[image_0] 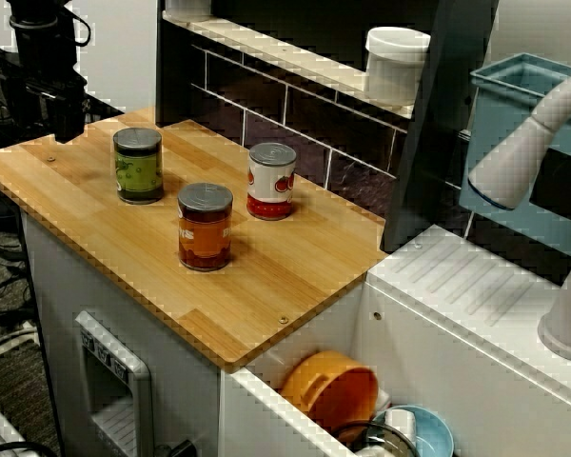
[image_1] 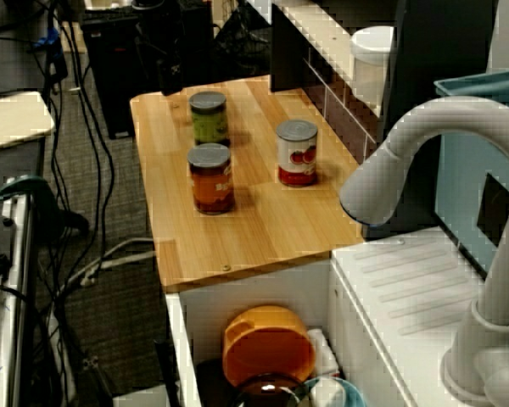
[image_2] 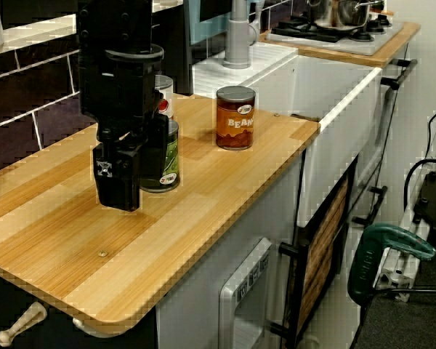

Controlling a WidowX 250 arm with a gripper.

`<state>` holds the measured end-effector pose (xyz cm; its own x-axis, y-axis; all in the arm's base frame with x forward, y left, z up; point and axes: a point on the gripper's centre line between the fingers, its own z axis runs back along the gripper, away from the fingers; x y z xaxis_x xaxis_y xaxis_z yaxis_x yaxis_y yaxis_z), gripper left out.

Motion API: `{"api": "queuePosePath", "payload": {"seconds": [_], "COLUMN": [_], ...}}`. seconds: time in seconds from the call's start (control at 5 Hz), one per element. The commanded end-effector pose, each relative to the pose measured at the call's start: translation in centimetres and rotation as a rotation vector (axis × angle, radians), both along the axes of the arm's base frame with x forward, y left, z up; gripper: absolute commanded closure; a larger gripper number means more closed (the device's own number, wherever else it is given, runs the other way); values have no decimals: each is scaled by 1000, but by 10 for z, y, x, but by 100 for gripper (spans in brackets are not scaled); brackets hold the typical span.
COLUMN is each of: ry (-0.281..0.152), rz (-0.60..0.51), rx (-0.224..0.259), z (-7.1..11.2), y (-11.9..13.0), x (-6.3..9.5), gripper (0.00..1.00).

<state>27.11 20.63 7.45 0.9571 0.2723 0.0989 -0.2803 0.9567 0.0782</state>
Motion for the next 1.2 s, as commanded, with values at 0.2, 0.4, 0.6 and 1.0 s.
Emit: {"api": "queuePosePath", "payload": {"seconds": [0.2,0.4,0.6,1.0], "ry": [-59,-89,-83,-46], "rz": [-137,-165,-224,-271], "rx": [-54,-65,-67,-81], "z": [13,12,6,-6], "y": [14,17,12,-5], "x": [5,8,16,25], "gripper": [0,0,0,100]}}
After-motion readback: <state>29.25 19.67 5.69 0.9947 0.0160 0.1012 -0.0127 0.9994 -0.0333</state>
